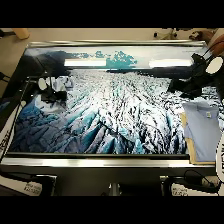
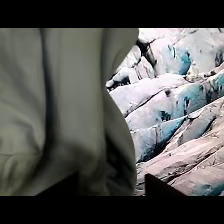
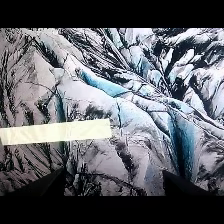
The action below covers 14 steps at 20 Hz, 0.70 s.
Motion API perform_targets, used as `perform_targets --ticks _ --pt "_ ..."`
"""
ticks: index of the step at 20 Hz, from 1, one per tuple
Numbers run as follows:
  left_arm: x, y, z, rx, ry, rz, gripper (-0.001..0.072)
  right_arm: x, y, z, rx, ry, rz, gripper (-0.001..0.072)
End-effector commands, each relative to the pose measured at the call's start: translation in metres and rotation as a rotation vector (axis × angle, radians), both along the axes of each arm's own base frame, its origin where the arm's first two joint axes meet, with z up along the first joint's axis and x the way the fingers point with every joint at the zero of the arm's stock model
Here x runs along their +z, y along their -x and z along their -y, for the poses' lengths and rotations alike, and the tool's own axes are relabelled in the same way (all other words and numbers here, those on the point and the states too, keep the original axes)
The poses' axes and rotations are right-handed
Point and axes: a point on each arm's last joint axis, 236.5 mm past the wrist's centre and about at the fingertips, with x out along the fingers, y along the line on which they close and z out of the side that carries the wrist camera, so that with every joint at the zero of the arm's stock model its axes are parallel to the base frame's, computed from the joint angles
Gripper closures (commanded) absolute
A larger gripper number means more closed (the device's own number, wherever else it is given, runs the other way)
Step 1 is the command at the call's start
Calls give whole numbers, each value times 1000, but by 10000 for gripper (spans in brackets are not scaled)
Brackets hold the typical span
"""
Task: Fold the shirts.
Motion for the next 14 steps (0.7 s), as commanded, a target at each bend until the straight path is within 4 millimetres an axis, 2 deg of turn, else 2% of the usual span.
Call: perform_targets --ticks 1,2,3,4,5,6,8,9,10,11,12,13,14 --pt "-37 12 1 18 6 -125 388 0 6 -7 10 -29 -24 82" --pt "-35 11 -1 27 8 -123 604 0 7 -10 13 -39 -31 84" --pt "-28 12 -1 28 13 -126 689 0 9 -12 17 -49 -39 100" --pt "-12 6 4 1 20 -95 690 3 9 -14 18 -56 -33 119" --pt "15 -3 13 -70 18 -30 691 9 8 -14 20 -52 -14 138" --pt "55 -13 28 -146 9 68 691 19 4 -13 29 -43 32 187" --pt "155 -19 76 -275 22 339 691 55 -3 -10 34 -17 156 188" --pt "199 -9 104 -333 43 452 691 76 -4 -7 30 1 217 187" --pt "236 11 136 -401 72 535 691 100 -2 -5 25 19 281 181" --pt "256 33 166 -465 105 575 692 122 4 -2 19 39 340 181" --pt "261 54 195 -516 140 578 692 140 12 -1 16 53 385 180" --pt "253 75 227 -576 170 552 692 157 22 1 12 67 422 180" --pt "235 94 256 -633 193 518 692 171 33 2 1 77 448 180"
